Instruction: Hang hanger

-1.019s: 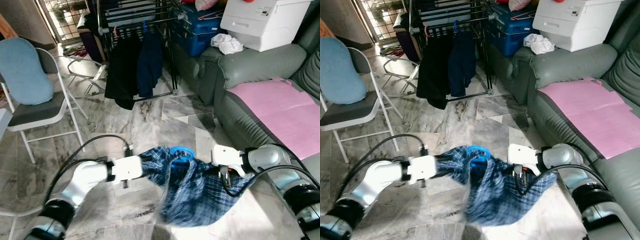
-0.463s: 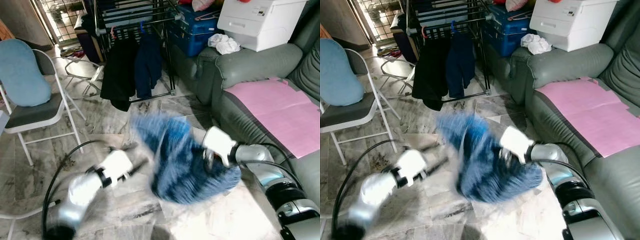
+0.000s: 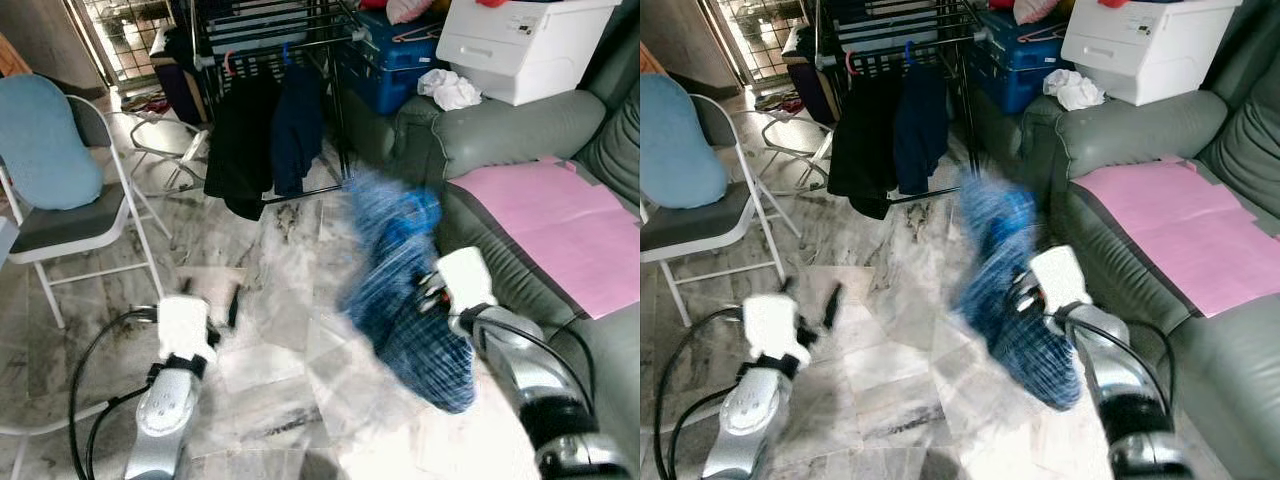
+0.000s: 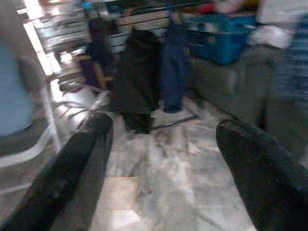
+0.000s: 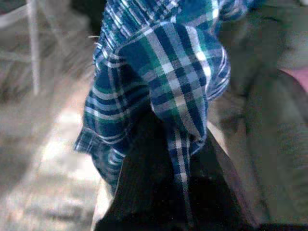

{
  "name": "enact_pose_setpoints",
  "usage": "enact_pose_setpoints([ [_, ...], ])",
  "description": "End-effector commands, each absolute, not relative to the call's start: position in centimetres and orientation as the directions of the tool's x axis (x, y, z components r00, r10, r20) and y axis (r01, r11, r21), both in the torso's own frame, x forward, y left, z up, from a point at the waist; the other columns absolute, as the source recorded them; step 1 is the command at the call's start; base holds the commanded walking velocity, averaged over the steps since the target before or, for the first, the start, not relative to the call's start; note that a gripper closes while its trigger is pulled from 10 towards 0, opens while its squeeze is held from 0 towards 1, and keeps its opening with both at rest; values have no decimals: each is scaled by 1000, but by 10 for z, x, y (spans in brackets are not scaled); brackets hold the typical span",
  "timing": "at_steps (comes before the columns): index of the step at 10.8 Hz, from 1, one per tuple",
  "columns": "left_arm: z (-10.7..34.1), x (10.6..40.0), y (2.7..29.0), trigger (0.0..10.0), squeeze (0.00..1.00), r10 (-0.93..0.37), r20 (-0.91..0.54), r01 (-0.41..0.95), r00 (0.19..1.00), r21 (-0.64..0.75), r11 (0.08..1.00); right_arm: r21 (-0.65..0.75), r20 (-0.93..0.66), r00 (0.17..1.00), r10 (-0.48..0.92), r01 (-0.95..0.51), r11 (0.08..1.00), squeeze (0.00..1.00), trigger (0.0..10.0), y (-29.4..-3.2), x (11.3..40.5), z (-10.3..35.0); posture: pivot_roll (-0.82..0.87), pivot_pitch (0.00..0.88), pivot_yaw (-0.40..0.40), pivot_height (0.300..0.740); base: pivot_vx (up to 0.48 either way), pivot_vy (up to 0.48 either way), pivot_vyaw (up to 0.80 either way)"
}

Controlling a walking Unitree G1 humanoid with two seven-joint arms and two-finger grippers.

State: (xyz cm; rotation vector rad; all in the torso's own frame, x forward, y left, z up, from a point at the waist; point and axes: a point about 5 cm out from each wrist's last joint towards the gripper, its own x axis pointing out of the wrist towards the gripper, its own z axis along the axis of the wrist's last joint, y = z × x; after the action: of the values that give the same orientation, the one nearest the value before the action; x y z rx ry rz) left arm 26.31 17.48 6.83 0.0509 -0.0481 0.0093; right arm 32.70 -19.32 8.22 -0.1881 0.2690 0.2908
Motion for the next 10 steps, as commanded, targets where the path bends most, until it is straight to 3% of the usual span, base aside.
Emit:
enact_pose_setpoints([
  [1, 70, 263, 179, 10000, 1000, 55, 32, -56, 998, 32, 998, -100, -245, 949, 196, -226, 969, 0, 10000, -195, 326, 89, -99, 0, 78, 740, 0, 0, 0],
  [2, 69, 263, 175, 10000, 0, 76, -4, -76, 997, -10, 997, -83, -237, 960, 152, -175, 981, 0, 10000, -195, 319, 88, -106, 0, 82, 740, 0, 0, 0],
  [4, 70, 263, 169, 10000, 0, 47, -14, -48, 999, -37, 998, -166, -244, 965, 99, -142, 976, 0, 10000, -192, 314, 87, -114, 0, 84, 740, 0, 0, 0],
  [5, 71, 263, 167, 10000, 0, 55, -19, -56, 998, -56, 997, -95, -250, 962, 113, -141, 985, 0, 10000, -187, 311, 88, -113, 0, 85, 740, 0, 0, 0],
  [6, 73, 264, 166, 10000, 0, 50, -15, -51, 999, -65, 997, -130, -252, 965, 76, -112, 985, 0, 10000, -186, 310, 89, -112, 0, 85, 740, 0, 0, 0],
  [10, 76, 266, 163, 10000, 0, 29, -16, -30, 999, -68, 997, -87, -259, 962, 85, -110, 990, 0, 10000, -181, 308, 91, -112, 0, 92, 740, 317, 0, 0],
])
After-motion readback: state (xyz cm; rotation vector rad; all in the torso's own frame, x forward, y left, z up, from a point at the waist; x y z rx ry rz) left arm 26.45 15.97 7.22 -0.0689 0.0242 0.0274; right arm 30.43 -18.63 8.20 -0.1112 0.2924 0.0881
